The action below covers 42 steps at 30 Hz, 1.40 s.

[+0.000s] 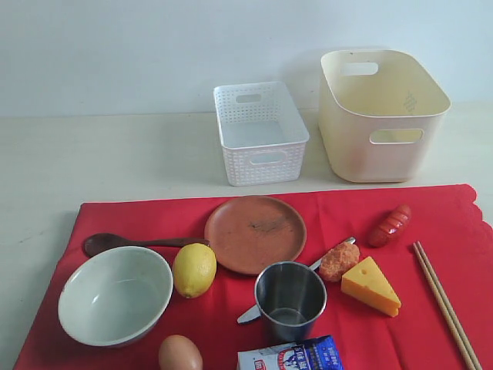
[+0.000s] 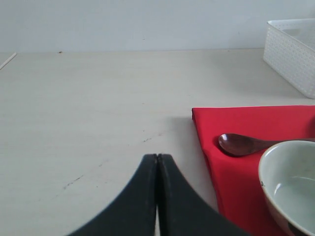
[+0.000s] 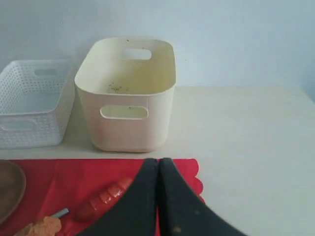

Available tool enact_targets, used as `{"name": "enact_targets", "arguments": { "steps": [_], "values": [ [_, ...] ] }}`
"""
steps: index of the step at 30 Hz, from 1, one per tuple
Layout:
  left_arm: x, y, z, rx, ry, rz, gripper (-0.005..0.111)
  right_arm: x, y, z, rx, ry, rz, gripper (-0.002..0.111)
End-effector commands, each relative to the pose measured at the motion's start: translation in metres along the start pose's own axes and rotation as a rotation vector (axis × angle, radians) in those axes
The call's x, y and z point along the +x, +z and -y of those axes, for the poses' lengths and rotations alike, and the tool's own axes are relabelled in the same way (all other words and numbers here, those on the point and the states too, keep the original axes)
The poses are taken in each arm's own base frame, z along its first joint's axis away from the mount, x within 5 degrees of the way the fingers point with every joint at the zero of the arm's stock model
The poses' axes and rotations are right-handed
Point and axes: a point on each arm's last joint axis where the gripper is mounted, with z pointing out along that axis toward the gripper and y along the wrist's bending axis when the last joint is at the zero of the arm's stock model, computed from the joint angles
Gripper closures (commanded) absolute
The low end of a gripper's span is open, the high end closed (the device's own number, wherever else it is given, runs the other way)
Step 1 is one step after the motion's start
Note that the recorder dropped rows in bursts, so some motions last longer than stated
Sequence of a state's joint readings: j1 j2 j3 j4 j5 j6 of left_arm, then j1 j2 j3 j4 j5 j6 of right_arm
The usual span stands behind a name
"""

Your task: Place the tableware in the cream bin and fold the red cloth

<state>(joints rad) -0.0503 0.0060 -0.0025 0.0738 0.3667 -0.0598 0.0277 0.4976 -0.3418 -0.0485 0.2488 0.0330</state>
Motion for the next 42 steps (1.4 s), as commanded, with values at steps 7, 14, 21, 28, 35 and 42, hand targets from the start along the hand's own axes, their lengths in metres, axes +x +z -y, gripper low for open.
{"name": "enact_targets", "arguments": {
  "steps": [7, 14, 21, 28, 35, 42],
  "values": [
    [0.0, 0.0, 0.0, -0.002, 0.0, 0.011, 0.107, -0.046, 0.016, 0.001, 0.005, -0.003, 0.024, 0.108],
    [0.0, 0.0, 0.0, -0.002, 0.0, 0.011, 0.107, -0.052, 0.021, 0.001, 0.005, -0.003, 0.015, 0.108],
    [0.0, 0.0, 0.0, -0.002, 0.0, 0.011, 0.107, -0.052, 0.021, 0.001, 0.005, -0.003, 0.015, 0.108],
    [0.0, 0.0, 0.0, -0.002, 0.0, 0.011, 0.107, -0.052, 0.021, 0.001, 0.005, -0.003, 0.015, 0.108],
    [0.0, 0.0, 0.0, -0.002, 0.0, 0.011, 0.107, -0.052, 0.021, 0.001, 0.005, -0.003, 0.015, 0.108],
    [0.0, 0.0, 0.0, -0.002, 0.0, 0.011, 0.107, -0.052, 0.021, 0.001, 0.005, -0.003, 0.015, 0.108]
  ]
}}
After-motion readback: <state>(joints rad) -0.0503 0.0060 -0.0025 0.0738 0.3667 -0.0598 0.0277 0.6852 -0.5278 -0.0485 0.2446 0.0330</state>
